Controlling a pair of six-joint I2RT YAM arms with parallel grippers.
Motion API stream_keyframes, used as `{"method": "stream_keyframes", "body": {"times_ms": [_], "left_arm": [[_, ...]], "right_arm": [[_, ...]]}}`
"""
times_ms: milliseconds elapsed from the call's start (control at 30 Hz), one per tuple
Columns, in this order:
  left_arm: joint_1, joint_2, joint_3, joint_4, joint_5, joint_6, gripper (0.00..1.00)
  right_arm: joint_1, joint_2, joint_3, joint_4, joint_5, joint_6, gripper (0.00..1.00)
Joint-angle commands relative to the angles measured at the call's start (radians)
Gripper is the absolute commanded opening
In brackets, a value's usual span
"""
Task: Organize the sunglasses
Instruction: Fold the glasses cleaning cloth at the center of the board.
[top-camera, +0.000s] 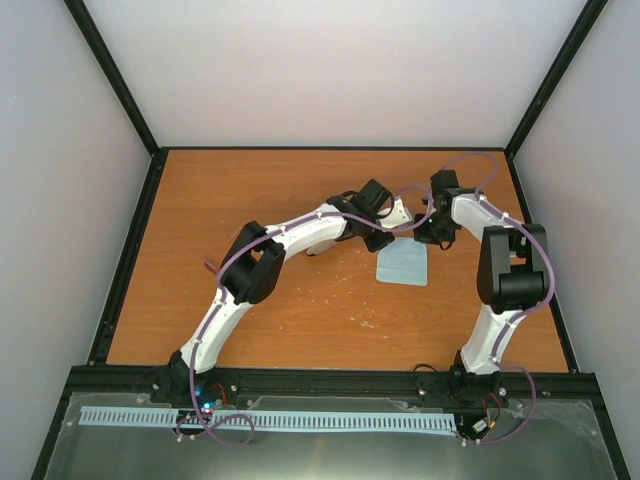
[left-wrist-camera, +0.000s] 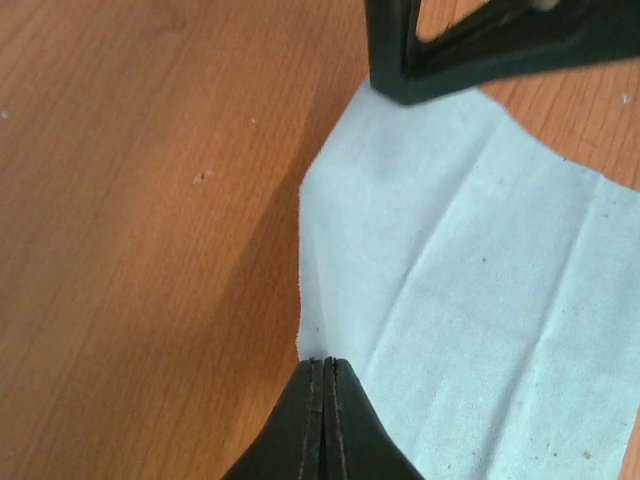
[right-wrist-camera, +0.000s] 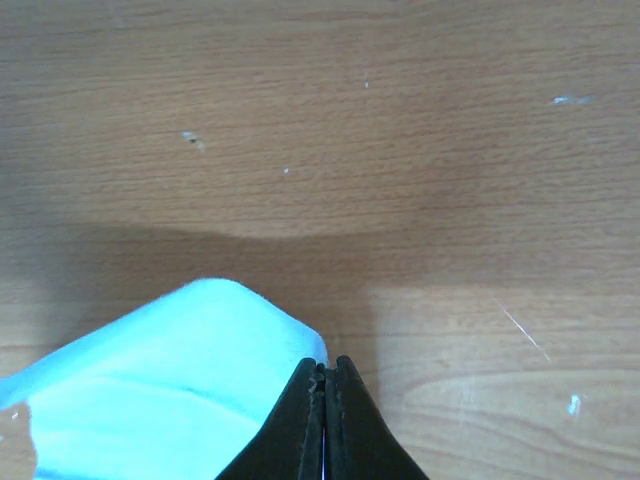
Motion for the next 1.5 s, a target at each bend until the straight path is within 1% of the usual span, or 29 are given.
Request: {"method": "stream_keyframes", "body": {"times_ms": [0, 367, 833, 1233, 1467], "left_arm": [[0.004, -0.046, -0.02, 0.016, 0.009, -0.019, 0.01], [0.004, -0.092, -0.071, 0.027, 0.017, -0.031, 0.0], [-0.025, -0.158, -0.23, 0.058, 0.046, -0.041, 0.0], [-0.047, -0.168, -0.247, 0.057, 0.057, -0.042, 0.0], [-0.059, -0.173, -0.281, 0.06, 0.062, -0.043, 0.0]], "right_arm": [[0.006, -0.083, -0.043, 0.02, -0.021, 0.02, 0.03], [0.006, -0.126, -0.143, 0.039, -0.029, 0.039, 0.03], [0.006, -0.161, -0.208, 0.045, -0.036, 0.059, 0.03], [0.006, -0.193, -0.249, 0.042, -0.044, 0.075, 0.03], [0.008, -0.173, -0.273, 0.043, -0.071, 0.076, 0.03]]}}
